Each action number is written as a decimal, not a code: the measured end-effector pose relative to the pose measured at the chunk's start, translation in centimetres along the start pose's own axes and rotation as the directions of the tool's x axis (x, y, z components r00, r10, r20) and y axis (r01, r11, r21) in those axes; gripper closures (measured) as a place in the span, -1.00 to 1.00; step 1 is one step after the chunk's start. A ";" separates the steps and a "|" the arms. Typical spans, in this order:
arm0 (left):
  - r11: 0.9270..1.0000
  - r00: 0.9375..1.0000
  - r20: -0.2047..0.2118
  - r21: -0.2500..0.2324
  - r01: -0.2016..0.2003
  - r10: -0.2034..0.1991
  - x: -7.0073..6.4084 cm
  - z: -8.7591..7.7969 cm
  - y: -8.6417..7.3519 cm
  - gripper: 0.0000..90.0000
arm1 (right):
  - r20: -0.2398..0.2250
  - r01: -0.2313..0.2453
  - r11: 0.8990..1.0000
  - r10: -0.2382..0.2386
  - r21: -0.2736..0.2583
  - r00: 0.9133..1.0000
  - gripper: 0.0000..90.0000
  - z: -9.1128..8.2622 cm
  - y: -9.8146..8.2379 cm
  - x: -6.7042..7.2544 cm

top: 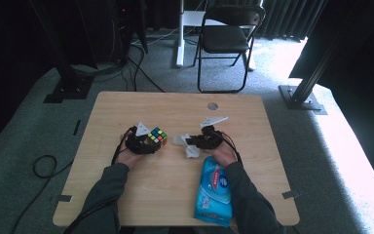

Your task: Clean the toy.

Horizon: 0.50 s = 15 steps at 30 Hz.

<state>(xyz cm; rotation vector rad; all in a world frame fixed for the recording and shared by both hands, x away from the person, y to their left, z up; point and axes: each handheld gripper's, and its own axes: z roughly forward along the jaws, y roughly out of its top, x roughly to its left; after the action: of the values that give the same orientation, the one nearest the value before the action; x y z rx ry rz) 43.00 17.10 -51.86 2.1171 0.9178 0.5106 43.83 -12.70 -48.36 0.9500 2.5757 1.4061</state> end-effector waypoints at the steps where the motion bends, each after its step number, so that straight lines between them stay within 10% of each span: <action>1: 1.000 1.000 0.004 -0.005 0.003 -0.003 0.0 -0.1 0.1 -0.24 | 0.000 -0.002 1.000 0.002 0.000 1.000 0.80 0.0 0.0 0.0; 15: 0.998 0.999 0.035 -0.055 0.023 -0.021 -0.8 -1.3 1.0 -0.24 | -0.009 -0.015 0.999 0.015 -0.043 1.000 0.81 -0.6 0.2 0.0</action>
<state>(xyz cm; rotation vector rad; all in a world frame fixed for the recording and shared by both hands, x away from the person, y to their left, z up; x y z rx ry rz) 42.11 16.71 -50.29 2.0575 0.8972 0.4819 43.75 -13.13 -47.87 0.9613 2.5391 1.4661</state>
